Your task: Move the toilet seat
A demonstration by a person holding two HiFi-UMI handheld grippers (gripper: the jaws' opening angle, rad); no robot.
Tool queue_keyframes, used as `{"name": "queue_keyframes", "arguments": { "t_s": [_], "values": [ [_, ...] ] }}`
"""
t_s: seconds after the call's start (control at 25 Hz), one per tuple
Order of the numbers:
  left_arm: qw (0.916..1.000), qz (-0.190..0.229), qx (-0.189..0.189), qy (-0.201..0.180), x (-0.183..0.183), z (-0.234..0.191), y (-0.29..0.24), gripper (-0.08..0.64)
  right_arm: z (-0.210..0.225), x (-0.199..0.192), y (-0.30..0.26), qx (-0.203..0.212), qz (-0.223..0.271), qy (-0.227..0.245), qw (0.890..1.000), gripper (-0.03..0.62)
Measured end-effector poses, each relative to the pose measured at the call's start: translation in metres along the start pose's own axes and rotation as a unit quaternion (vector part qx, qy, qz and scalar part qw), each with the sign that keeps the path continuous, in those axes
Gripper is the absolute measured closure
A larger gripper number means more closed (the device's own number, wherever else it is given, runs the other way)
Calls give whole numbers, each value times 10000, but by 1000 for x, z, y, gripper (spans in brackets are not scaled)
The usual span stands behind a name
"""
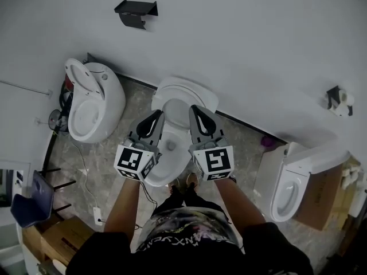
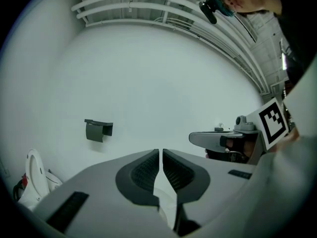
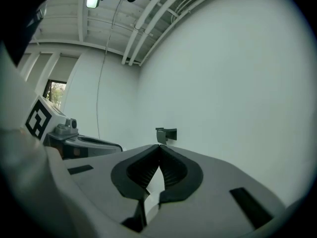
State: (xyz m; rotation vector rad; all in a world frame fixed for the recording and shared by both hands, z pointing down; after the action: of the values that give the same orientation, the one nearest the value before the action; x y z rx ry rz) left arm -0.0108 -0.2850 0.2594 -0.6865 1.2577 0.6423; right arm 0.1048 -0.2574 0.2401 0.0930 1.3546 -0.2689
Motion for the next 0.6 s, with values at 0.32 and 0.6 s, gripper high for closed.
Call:
{"name": "queue_keyframes", "arguments": {
  "t_s": [0.32,0.6],
  "values": [
    [9994,316,54,-104,54,4,34,518,-32,41,28,412,-59,157,9990,591],
    [9988,446,-63,-211,78,9,50,518,-42,55,42,551,-76,262,9981,591]
  ]
}}
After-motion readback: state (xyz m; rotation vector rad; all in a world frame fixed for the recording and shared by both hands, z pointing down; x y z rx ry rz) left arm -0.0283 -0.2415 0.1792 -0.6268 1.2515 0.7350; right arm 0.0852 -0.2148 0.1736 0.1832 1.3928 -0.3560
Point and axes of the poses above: the fingertips, and each gripper's own axes: y backward along the fingers, z to its right, x out of its top, the point moved 3 cm from there along y, backward along the fingers, and after that the axes turned 13 degrees about -y, right-handed, at the moved point
